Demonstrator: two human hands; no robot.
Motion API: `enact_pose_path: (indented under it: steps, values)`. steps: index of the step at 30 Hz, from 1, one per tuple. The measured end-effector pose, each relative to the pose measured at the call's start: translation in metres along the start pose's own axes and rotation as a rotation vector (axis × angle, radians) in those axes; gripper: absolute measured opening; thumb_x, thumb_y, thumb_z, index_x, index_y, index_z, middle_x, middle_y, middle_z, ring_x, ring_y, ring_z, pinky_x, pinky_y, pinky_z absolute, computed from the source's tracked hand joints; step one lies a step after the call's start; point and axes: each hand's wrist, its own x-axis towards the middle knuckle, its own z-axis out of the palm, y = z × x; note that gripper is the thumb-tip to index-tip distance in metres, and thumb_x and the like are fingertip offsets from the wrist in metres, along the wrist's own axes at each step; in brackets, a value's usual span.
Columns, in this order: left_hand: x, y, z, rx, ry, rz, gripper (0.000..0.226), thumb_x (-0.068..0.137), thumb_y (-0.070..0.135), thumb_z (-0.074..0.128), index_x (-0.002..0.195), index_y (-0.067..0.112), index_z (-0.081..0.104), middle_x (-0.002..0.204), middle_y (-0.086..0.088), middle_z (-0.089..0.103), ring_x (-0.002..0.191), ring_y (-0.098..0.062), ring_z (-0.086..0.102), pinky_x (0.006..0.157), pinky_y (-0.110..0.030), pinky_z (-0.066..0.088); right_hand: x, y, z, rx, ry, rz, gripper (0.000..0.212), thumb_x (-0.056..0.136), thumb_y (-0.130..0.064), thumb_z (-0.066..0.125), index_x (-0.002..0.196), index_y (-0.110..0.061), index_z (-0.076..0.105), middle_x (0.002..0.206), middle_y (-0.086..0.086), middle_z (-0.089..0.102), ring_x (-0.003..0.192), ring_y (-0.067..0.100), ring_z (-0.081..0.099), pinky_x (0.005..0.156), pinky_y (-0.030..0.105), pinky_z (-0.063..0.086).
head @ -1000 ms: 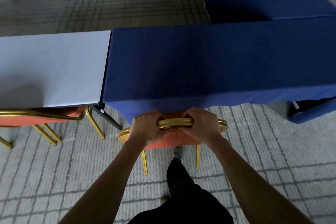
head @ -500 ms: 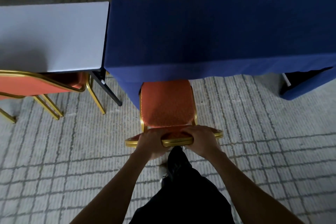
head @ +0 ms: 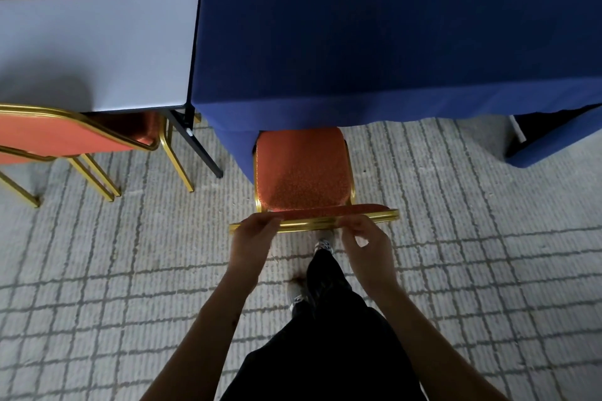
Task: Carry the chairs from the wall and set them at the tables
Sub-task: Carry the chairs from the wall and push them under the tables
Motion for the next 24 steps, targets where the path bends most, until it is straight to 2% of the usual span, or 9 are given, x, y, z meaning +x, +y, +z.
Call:
enact_pose_path:
  steps: [2, 5, 7, 10, 13, 15, 17, 20, 24]
  values:
    - [-0.007, 0.005, -0.002, -0.166, 0.019, -0.102, 0.01, 0.098, 0.016, 0.066, 0.097, 0.01, 0.075, 0.092, -0.011, 0.078, 0.083, -0.018, 0.068, 0.077, -0.034, 0.051, -0.008, -0.002, 0.006, 0.085, -0.051, 0.09, 0.023, 0.094, -0.003, 0.062, 0.088, -0.022, 0.073, 0.087, -0.009, 0.075, 0.082, 0.011, 0.068, 0.076, 0.023, 0.052]
    - [-0.015, 0.0, 0.002, -0.279, 0.06, -0.256, 0.026, 0.103, 0.018, 0.056, 0.09, 0.004, 0.072, 0.081, -0.01, 0.076, 0.08, -0.025, 0.065, 0.069, -0.034, 0.048, -0.007, 0.006, 0.017, 0.196, -0.166, 0.346, 0.017, 0.096, -0.013, 0.06, 0.091, -0.015, 0.075, 0.09, 0.007, 0.076, 0.091, 0.029, 0.071, 0.086, 0.043, 0.056]
    - [-0.013, -0.009, 0.003, -0.333, 0.089, -0.376, 0.035, 0.104, 0.029, 0.056, 0.088, 0.002, 0.071, 0.085, -0.012, 0.078, 0.086, -0.027, 0.071, 0.078, -0.037, 0.054, -0.004, 0.012, 0.025, 0.367, -0.197, 0.589, 0.021, 0.101, -0.019, 0.058, 0.104, -0.005, 0.074, 0.1, 0.014, 0.077, 0.103, 0.033, 0.072, 0.099, 0.047, 0.056]
    - [-0.004, -0.015, 0.005, -0.495, 0.043, -0.522, 0.04, 0.103, 0.04, 0.056, 0.104, 0.001, 0.066, 0.104, -0.018, 0.076, 0.098, -0.034, 0.073, 0.084, -0.043, 0.057, 0.003, 0.016, 0.032, 0.658, -0.171, 0.791, 0.041, 0.103, -0.036, 0.06, 0.122, 0.0, 0.065, 0.116, 0.017, 0.074, 0.113, 0.029, 0.07, 0.103, 0.047, 0.055]
    - [0.003, -0.005, 0.009, -0.689, -0.038, -0.649, 0.046, 0.099, 0.036, 0.065, 0.126, 0.002, 0.052, 0.122, -0.024, 0.064, 0.108, -0.042, 0.068, 0.095, -0.052, 0.055, 0.016, 0.013, 0.037, 0.878, -0.116, 0.849, 0.049, 0.103, -0.04, 0.058, 0.132, -0.001, 0.058, 0.126, 0.023, 0.067, 0.118, 0.036, 0.066, 0.1, 0.051, 0.055]
    - [0.004, 0.005, 0.014, -0.827, -0.044, -0.646, 0.037, 0.096, 0.025, 0.069, 0.124, 0.006, 0.053, 0.127, -0.024, 0.059, 0.11, -0.043, 0.066, 0.099, -0.055, 0.054, 0.026, 0.011, 0.042, 0.942, -0.109, 0.858, 0.051, 0.103, -0.044, 0.057, 0.136, -0.005, 0.058, 0.126, 0.022, 0.067, 0.119, 0.036, 0.066, 0.103, 0.053, 0.052]
    - [0.005, 0.012, 0.023, -0.785, -0.005, -0.579, 0.007, 0.102, 0.015, 0.06, 0.105, 0.009, 0.058, 0.118, -0.021, 0.061, 0.102, -0.036, 0.068, 0.085, -0.046, 0.062, 0.036, 0.008, 0.047, 0.997, -0.08, 0.871, 0.049, 0.101, -0.045, 0.059, 0.132, -0.007, 0.06, 0.125, 0.022, 0.068, 0.118, 0.038, 0.066, 0.105, 0.058, 0.049]
    - [0.012, 0.016, 0.033, -0.74, 0.027, -0.509, 0.008, 0.107, 0.013, 0.052, 0.107, 0.006, 0.057, 0.108, -0.019, 0.063, 0.097, -0.033, 0.068, 0.07, -0.038, 0.064, 0.054, 0.002, 0.055, 1.071, 0.038, 0.901, 0.042, 0.097, -0.034, 0.064, 0.128, -0.006, 0.062, 0.123, 0.028, 0.067, 0.114, 0.046, 0.066, 0.097, 0.065, 0.052]
    - [0.035, 0.014, 0.033, -0.907, 0.069, -0.557, 0.012, 0.094, 0.005, 0.066, 0.104, 0.007, 0.06, 0.11, -0.023, 0.065, 0.114, -0.045, 0.062, 0.097, -0.061, 0.054, 0.074, 0.002, 0.065, 1.096, 0.152, 0.947, 0.035, 0.087, -0.014, 0.057, 0.12, -0.006, 0.063, 0.121, 0.021, 0.068, 0.119, 0.046, 0.062, 0.099, 0.068, 0.047]
